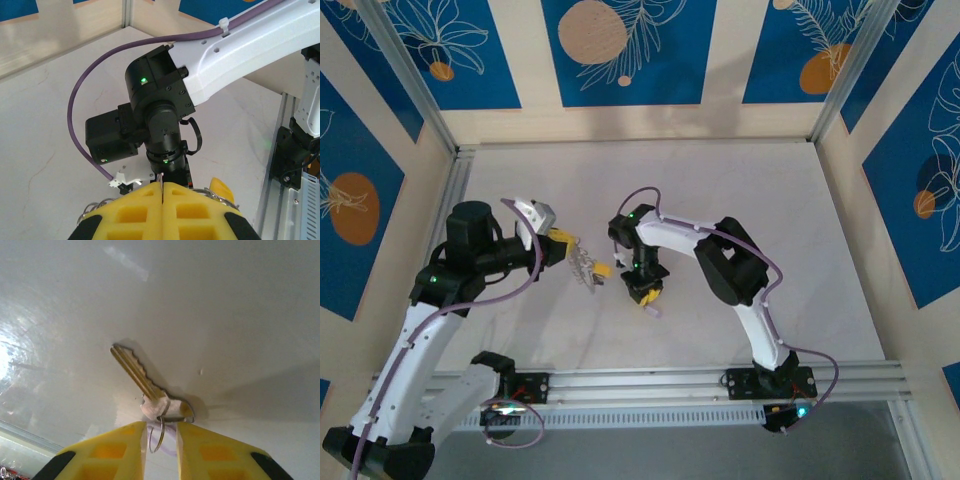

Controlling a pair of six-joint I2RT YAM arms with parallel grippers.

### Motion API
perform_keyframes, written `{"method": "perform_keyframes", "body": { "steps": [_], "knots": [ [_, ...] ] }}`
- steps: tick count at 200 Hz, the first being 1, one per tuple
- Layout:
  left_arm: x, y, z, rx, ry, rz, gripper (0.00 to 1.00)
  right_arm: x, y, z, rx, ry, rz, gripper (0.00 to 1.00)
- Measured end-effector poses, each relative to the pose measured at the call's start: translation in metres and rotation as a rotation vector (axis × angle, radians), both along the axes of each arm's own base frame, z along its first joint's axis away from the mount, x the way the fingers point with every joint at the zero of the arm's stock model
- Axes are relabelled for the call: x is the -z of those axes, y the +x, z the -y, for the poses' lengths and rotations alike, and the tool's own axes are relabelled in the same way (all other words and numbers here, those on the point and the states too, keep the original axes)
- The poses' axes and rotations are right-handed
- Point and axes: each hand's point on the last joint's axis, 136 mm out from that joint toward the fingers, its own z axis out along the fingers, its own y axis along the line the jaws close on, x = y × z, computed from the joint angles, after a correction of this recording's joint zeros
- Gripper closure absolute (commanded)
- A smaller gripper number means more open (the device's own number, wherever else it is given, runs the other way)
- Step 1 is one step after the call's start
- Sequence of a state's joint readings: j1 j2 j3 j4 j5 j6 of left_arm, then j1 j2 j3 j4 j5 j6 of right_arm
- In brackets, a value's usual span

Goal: Put the keys on the keyring

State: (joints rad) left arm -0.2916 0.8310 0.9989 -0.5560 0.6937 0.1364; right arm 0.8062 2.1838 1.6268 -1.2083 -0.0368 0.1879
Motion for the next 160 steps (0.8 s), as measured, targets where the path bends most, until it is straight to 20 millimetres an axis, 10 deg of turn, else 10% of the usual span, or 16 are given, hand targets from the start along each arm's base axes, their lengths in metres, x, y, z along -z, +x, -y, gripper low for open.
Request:
{"method": "perform_keyframes", "body": {
  "steps": [115,160],
  "knots": [
    [0.001,-0.001,-0.003,-0.016,0.006,0.009,1.00,-0.002,-0.003,0.002,0.044,0.056,0.003,1.00],
    [0.002,-0.001,-0.003,-0.016,0.006,0.008,1.00,-0.063,0.011,-0.003,0.145,0.322,0.180,1.00]
  ]
}}
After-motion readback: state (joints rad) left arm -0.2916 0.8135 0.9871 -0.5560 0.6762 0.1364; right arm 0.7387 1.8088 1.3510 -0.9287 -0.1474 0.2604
